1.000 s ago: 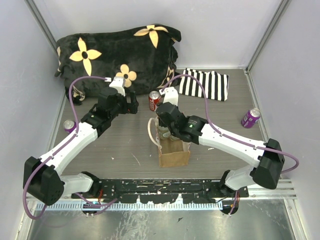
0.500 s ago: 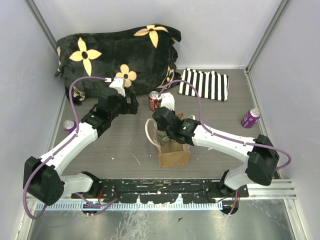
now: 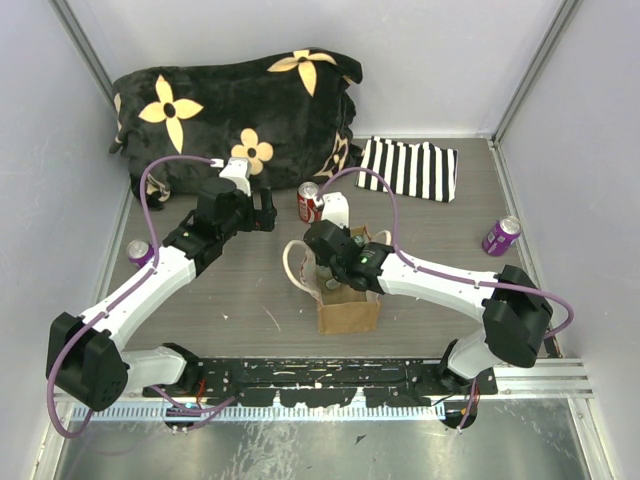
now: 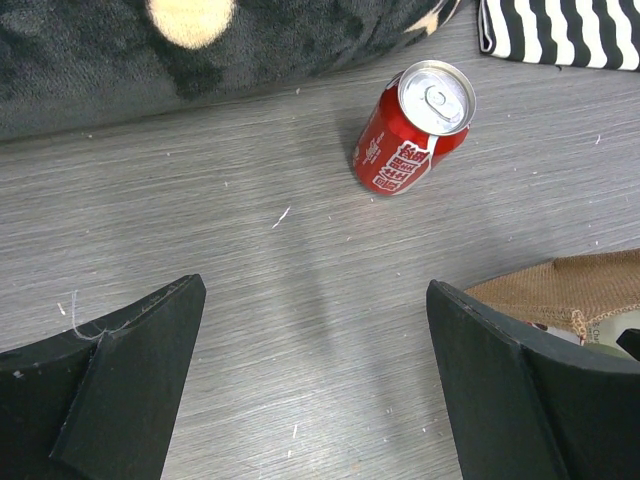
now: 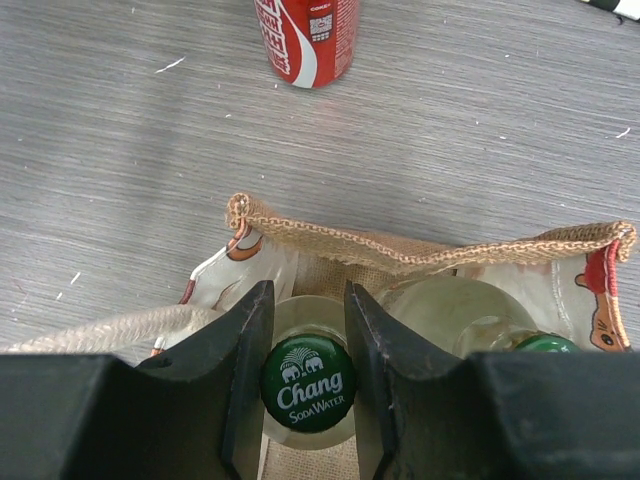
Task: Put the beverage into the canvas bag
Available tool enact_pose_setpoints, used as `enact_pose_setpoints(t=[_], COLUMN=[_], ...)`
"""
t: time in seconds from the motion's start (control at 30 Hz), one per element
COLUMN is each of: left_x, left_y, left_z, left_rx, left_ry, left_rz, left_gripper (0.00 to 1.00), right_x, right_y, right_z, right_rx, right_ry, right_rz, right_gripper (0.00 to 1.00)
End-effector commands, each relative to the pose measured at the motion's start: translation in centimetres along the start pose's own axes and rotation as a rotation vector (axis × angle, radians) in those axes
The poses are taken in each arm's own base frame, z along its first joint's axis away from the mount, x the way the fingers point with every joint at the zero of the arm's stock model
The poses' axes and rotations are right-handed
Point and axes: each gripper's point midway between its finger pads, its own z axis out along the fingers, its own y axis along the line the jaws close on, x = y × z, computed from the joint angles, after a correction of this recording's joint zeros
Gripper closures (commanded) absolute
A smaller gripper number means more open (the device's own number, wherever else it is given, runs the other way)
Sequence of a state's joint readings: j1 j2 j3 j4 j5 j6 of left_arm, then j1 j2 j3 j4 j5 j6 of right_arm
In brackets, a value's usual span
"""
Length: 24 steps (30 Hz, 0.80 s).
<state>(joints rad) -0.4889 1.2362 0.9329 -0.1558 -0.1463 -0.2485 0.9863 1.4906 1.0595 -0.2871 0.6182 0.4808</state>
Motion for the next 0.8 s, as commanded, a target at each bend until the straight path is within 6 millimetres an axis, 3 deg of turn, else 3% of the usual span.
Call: enact_pose_setpoints(t=[0.0,0.3,0.33,0.47,0.5,0.63,0.77], left_x=[-0.7,-0.7,-0.7,-0.6,-0.6,-0.5,-0.6], left_y=[-0.2,-0.2,-0.2,-0.2,-0.2,-0.2,-0.3], left_z=[-0.4,-0.3,-0.3,-0.3,-0.3,-0.3,-0.2], left_rx=[0.014,0.015,0.015,0.017,0.016,0.017,0.019], left_ry=[-0.032,-0.033,-0.033,-0.028,-0.028,-0.027,-0.029], left_rz=[-0.014,-0.016,-0.016,-0.017,-0.017,-0.017,-0.018], left_gripper=[0.01,0.01,0.01,0.01,0.01,0.01,0.01], right_x=[-0.7,0.1,0.1,-0.5,-0.7,-1.2,-1.3], right_y=[-0.1,-0.1,-0.1,0.1,0.2,0.6,0.8], right_z=[0.3,-0.1,-0.1,-0.6,-0.7,-1.2,-1.3], right_rx=[0.011,-0.007,-0.010,-0.031,-0.041,-0.073,-0.091], right_ry=[-0.046,-0.021,-0.019,-0.030,-0.035,-0.049,-0.047], right_rz=[0.064,0.054,0.052,0.059,0.060,0.059,0.045], right_gripper=[0.99,0.99,0.94,0.56,0.50,0.38,0.31])
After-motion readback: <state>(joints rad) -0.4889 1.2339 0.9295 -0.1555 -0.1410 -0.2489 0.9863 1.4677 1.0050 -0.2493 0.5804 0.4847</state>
